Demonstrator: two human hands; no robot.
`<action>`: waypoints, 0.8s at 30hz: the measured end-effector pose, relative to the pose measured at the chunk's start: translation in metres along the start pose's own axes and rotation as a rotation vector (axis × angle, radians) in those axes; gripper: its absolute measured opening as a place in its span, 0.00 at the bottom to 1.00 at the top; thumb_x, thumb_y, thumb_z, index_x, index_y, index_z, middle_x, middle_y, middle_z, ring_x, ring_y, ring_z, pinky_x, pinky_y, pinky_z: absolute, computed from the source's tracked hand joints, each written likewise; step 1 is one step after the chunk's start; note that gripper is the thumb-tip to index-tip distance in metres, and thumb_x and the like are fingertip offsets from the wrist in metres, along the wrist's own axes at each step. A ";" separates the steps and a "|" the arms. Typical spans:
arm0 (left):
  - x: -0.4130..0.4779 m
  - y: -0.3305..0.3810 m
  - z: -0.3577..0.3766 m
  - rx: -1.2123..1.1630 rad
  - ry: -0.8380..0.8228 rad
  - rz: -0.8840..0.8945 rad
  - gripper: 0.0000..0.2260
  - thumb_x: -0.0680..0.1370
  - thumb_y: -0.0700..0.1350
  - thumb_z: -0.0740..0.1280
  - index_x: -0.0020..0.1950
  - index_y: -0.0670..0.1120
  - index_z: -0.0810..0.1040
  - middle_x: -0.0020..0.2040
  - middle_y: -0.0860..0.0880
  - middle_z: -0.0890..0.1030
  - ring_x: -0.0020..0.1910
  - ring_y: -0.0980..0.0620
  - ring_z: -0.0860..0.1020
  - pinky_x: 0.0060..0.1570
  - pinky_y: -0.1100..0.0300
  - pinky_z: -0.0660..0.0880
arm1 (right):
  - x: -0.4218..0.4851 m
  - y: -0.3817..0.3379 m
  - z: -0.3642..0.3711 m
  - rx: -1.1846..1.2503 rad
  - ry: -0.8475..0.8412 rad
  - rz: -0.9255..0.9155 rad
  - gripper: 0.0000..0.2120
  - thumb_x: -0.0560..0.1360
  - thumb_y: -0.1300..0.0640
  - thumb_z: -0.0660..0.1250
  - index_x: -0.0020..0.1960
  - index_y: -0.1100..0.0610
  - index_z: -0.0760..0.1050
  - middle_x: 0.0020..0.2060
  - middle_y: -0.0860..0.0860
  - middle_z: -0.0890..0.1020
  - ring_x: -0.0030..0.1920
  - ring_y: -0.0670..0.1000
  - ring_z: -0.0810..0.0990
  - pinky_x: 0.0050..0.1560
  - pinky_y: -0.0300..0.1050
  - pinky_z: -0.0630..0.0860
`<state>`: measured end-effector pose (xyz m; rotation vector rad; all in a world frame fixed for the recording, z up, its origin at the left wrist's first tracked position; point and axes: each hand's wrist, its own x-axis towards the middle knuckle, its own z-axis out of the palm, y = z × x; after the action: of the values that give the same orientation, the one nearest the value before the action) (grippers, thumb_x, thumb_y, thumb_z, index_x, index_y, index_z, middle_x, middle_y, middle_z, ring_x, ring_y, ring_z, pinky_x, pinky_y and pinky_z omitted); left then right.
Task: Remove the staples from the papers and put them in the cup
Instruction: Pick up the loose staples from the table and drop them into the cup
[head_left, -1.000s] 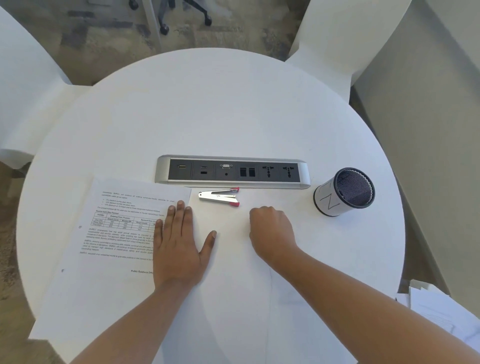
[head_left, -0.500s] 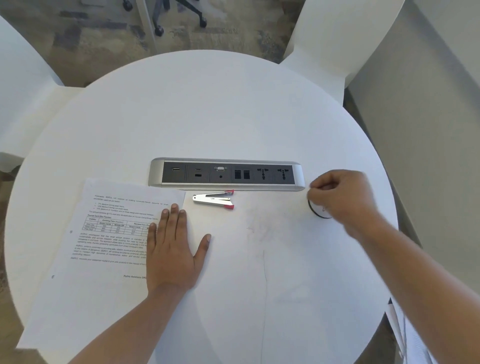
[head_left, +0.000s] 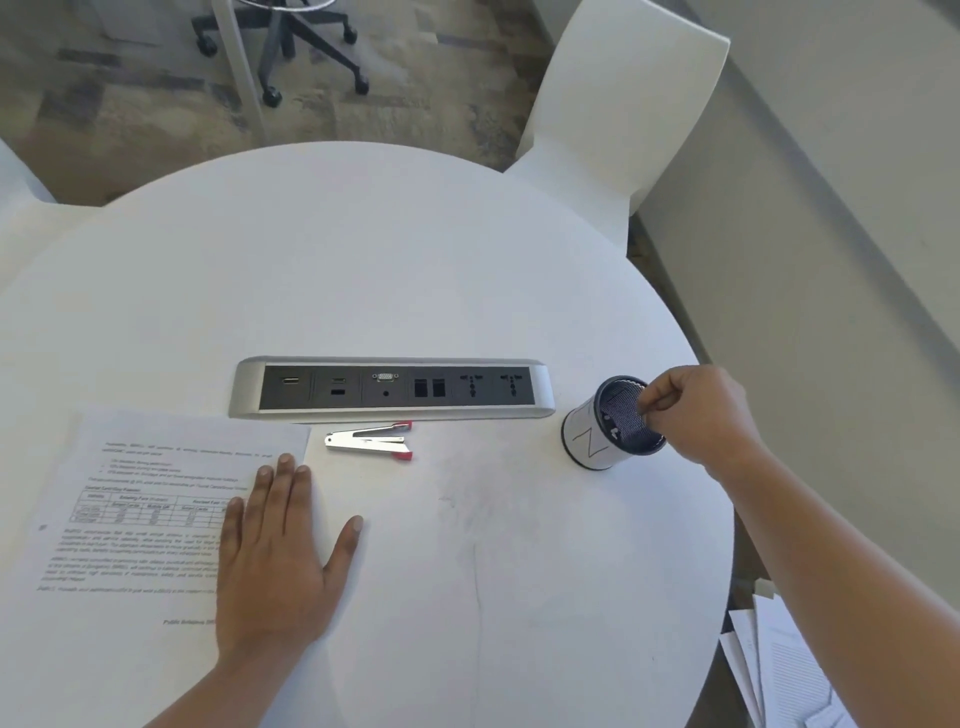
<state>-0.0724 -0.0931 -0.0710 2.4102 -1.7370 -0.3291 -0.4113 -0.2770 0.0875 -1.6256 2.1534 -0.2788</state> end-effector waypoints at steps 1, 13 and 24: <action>0.000 0.000 0.000 -0.003 0.000 -0.002 0.38 0.78 0.67 0.49 0.78 0.41 0.63 0.80 0.45 0.62 0.80 0.46 0.58 0.78 0.44 0.52 | 0.000 0.000 0.000 0.009 -0.002 -0.011 0.12 0.66 0.68 0.70 0.34 0.52 0.80 0.32 0.48 0.84 0.39 0.51 0.83 0.35 0.43 0.79; 0.003 0.003 -0.003 -0.007 -0.017 -0.002 0.38 0.78 0.67 0.48 0.80 0.43 0.59 0.81 0.47 0.58 0.81 0.48 0.54 0.79 0.46 0.49 | -0.043 -0.043 0.018 0.088 0.003 -0.211 0.07 0.70 0.64 0.69 0.41 0.53 0.81 0.33 0.45 0.83 0.36 0.46 0.82 0.36 0.39 0.76; 0.002 0.002 -0.003 -0.032 -0.021 -0.017 0.37 0.79 0.67 0.49 0.80 0.44 0.57 0.82 0.49 0.55 0.82 0.50 0.51 0.79 0.47 0.47 | -0.088 -0.063 0.143 -0.323 -0.368 -0.481 0.11 0.72 0.65 0.64 0.49 0.55 0.81 0.44 0.53 0.84 0.44 0.57 0.81 0.44 0.48 0.81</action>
<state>-0.0723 -0.0956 -0.0675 2.4091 -1.7072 -0.3825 -0.2727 -0.1982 0.0052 -2.1689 1.5730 0.2307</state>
